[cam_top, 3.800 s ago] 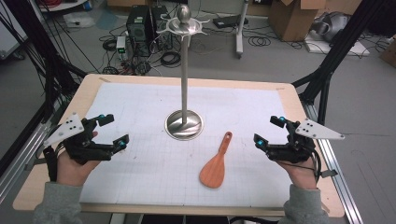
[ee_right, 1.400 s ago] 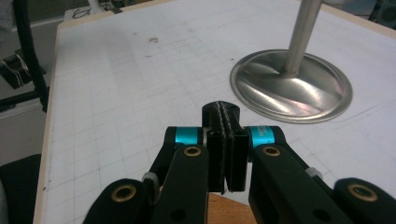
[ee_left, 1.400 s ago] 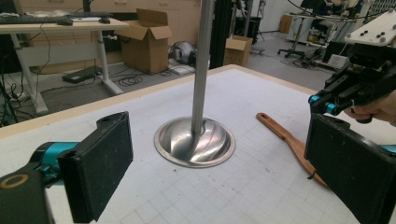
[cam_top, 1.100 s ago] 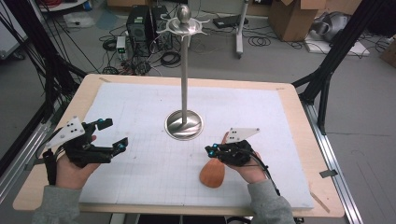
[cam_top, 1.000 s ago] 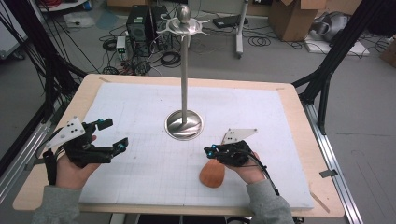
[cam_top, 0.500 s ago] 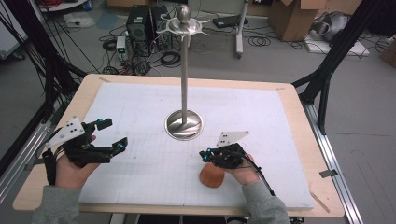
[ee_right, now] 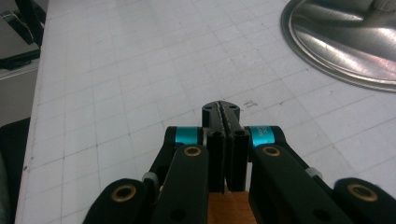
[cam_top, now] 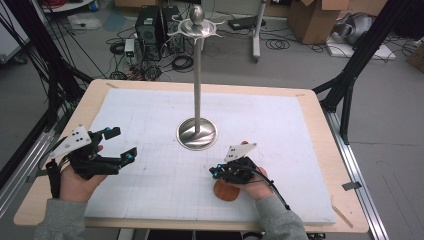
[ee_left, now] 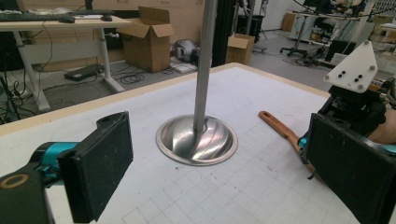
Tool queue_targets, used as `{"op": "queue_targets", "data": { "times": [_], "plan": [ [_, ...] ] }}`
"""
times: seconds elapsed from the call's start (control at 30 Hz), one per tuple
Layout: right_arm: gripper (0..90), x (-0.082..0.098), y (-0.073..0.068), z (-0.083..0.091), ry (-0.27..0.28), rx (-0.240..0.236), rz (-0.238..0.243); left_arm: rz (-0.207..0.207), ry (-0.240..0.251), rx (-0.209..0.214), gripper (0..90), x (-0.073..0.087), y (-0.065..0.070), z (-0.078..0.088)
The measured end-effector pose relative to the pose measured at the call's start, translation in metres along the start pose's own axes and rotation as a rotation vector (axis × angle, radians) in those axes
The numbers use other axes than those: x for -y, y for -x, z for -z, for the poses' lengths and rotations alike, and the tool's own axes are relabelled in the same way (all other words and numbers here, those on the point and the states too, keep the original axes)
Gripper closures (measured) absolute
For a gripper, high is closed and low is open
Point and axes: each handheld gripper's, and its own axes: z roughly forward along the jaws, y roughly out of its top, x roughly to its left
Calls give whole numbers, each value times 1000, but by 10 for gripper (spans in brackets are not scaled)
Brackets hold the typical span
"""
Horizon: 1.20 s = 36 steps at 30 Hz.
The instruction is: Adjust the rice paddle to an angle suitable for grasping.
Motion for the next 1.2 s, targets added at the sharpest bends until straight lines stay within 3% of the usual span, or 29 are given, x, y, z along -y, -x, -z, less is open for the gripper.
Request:
{"op": "queue_targets", "data": {
  "times": [0.23, 0.57, 1.2],
  "plan": [
    [891, 1, 0, -5, -21, -11, 6, 1, -5, 0, 83, 1, 0, -1],
    [893, 4, -2, -12, -93, -26, 10, 5, -6, -2, 83, 2, -2, -1],
    [895, 10, -5, -3, -122, -55, -4, 2, -12, 32, 83, 0, -1, -16]
  ]
}}
